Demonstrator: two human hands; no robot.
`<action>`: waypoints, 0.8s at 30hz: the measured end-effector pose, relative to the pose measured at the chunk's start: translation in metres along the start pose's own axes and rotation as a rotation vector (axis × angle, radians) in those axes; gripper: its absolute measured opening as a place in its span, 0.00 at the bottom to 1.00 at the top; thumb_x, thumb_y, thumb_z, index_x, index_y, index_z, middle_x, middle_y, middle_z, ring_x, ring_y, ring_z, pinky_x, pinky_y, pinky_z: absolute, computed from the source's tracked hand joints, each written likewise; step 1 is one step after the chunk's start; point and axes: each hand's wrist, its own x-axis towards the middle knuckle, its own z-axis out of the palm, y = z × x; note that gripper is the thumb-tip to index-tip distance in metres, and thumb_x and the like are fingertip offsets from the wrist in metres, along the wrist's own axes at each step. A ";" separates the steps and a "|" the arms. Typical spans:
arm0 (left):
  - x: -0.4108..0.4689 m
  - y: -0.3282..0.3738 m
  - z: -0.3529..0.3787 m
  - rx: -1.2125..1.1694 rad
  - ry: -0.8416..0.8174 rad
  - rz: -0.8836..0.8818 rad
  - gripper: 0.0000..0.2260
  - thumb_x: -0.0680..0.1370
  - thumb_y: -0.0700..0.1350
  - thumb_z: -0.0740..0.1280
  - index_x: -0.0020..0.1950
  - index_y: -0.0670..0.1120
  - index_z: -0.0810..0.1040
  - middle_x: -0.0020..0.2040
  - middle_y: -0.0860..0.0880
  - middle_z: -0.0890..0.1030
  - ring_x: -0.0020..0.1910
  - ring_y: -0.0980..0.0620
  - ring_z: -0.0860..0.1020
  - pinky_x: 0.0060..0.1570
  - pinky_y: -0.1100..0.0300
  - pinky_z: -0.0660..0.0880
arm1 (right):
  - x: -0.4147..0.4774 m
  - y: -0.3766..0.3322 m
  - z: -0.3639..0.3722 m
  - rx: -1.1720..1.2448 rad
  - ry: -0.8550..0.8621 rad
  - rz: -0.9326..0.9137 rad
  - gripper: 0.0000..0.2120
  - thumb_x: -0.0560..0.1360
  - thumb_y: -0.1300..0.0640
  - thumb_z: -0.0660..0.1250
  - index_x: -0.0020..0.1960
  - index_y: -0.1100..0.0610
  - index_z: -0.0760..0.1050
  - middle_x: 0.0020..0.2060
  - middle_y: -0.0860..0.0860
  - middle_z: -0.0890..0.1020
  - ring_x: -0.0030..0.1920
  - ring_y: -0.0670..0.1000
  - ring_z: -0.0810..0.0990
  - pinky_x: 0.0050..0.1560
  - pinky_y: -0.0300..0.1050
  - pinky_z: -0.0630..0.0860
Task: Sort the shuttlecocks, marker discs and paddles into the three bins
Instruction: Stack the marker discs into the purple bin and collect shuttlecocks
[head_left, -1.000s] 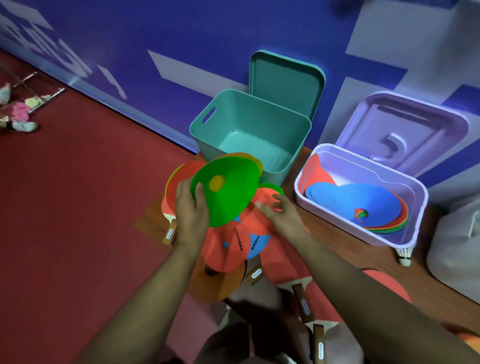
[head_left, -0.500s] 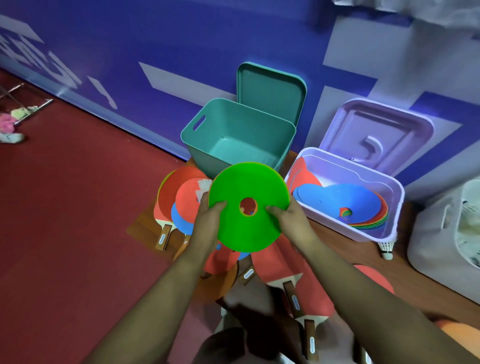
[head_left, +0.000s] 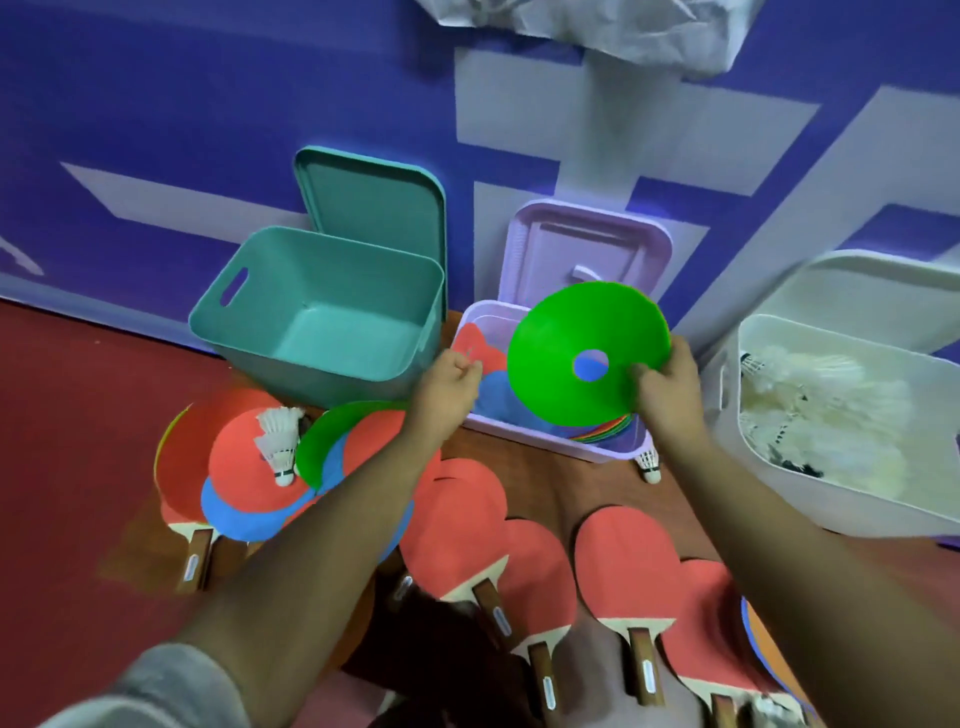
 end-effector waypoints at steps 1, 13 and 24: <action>0.009 -0.006 0.006 0.167 -0.029 0.030 0.05 0.76 0.45 0.66 0.40 0.47 0.74 0.38 0.43 0.81 0.38 0.45 0.78 0.42 0.55 0.76 | 0.006 0.004 -0.006 -0.076 0.012 -0.006 0.14 0.73 0.66 0.62 0.58 0.57 0.70 0.50 0.54 0.79 0.51 0.54 0.76 0.48 0.45 0.69; 0.093 -0.035 0.073 1.029 -0.341 -0.059 0.29 0.72 0.48 0.70 0.67 0.38 0.64 0.61 0.35 0.75 0.62 0.35 0.73 0.57 0.48 0.73 | 0.044 0.068 0.030 -0.617 -0.102 0.106 0.10 0.77 0.61 0.59 0.56 0.60 0.61 0.51 0.67 0.79 0.49 0.69 0.78 0.42 0.53 0.68; 0.117 -0.049 0.100 1.157 -0.368 -0.276 0.44 0.66 0.66 0.74 0.72 0.41 0.67 0.69 0.39 0.68 0.70 0.40 0.66 0.67 0.52 0.66 | 0.051 0.099 0.041 -0.768 -0.126 0.090 0.16 0.78 0.58 0.60 0.62 0.62 0.62 0.60 0.64 0.72 0.50 0.70 0.79 0.47 0.57 0.72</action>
